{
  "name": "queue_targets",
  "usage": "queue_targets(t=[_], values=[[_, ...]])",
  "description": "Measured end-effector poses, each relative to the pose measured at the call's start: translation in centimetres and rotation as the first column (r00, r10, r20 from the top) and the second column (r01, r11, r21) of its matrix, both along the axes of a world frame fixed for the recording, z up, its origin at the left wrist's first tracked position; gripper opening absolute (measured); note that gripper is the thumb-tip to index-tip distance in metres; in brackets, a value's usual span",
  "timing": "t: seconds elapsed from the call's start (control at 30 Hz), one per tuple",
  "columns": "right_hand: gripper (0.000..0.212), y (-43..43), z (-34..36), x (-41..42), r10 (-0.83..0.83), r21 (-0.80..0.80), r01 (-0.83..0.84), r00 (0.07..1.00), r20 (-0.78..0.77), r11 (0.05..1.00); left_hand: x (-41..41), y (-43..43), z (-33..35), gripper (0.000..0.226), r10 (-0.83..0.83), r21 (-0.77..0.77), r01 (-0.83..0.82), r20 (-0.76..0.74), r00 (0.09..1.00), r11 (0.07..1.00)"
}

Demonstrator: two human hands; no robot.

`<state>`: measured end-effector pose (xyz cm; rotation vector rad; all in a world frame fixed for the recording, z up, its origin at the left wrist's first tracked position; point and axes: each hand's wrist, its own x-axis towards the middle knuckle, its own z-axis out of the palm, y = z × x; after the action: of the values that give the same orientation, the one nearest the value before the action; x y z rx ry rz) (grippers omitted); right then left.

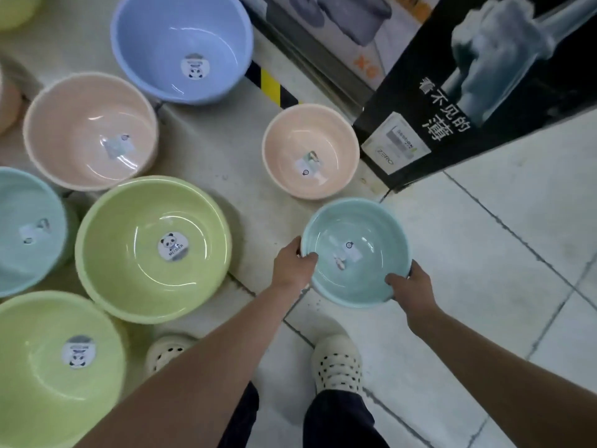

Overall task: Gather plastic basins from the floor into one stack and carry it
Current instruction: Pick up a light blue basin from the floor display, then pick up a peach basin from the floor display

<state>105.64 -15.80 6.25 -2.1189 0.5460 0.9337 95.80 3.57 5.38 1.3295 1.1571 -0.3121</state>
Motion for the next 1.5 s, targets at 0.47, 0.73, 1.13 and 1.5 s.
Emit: queue_targets(t=[0.47,0.73,1.13,1.5], values=[[0.050,-4.8,-9.1,0.3,-0.086,-0.005,0.086,0.996,-0.006,0.996,0.6,-5.8,-8.6,0.039,-0.021,0.055,0.021,-0.004,1.000,0.998],[0.055,4.5,-4.1,7.4,0.105,-0.022,-0.104,0.929,0.354,0.994,6.0,5.1,-7.7,0.080,0.395,0.079,-0.390,-0.067,0.916,0.917],[0.058,19.4,-10.8,14.1,-0.075,0.173,0.075,0.997,-0.009,0.982,11.1,15.0,-11.7,0.042,0.365,0.052,-0.364,-0.028,0.930,0.930],[0.041,31.2,2.5,3.1,0.238,0.183,-0.239,0.971,0.028,0.953,-4.0,24.1,3.8,0.058,0.634,-0.115,-0.624,0.100,0.767,0.773]])
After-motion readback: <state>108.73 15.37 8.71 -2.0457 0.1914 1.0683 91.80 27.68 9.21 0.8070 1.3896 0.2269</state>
